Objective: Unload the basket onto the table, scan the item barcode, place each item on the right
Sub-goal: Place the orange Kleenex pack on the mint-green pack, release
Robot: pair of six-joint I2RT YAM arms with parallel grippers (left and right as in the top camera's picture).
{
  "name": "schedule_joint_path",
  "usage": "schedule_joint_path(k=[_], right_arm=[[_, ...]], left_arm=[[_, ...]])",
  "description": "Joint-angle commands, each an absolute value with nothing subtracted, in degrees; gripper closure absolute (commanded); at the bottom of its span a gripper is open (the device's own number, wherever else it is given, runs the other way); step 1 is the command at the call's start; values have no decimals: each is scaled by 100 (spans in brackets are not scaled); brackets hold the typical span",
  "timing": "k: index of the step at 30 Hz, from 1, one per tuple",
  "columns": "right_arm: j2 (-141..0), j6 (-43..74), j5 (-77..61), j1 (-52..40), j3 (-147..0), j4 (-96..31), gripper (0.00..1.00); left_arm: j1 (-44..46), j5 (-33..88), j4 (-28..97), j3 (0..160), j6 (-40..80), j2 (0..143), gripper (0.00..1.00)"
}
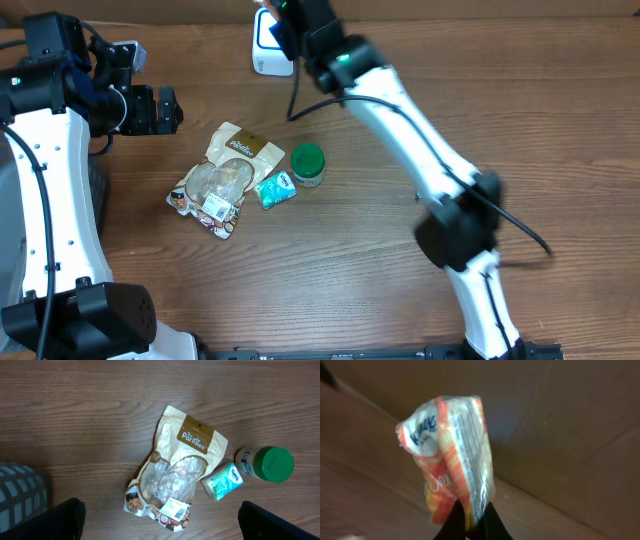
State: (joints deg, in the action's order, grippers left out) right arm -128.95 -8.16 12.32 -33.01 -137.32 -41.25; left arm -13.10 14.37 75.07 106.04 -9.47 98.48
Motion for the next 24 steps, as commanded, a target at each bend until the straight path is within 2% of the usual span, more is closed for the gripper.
schedule_joint_path(k=[1, 6, 11, 16, 24], right_arm=[[-11791, 1229, 43, -3173, -13808, -5459, 96], [-10971, 1717, -414, -2777, -13808, -7985, 96], [-11061, 1870, -401, -2128, -13546, -9404, 96], [-11124, 1894, -401, -1601, -12252, -9430, 96], [-11124, 1957, -421, -755, -9880, -8547, 96]], left_arm=[[-1273, 1483, 7496, 10702, -1074, 9782, 0], [-1273, 1483, 7496, 10702, -1074, 9782, 1], [-1273, 1483, 7498, 10702, -1074, 9782, 0], [-1273, 1483, 7498, 10702, -1072, 9782, 0], [-1273, 1483, 7498, 10702, -1072, 9782, 0]])
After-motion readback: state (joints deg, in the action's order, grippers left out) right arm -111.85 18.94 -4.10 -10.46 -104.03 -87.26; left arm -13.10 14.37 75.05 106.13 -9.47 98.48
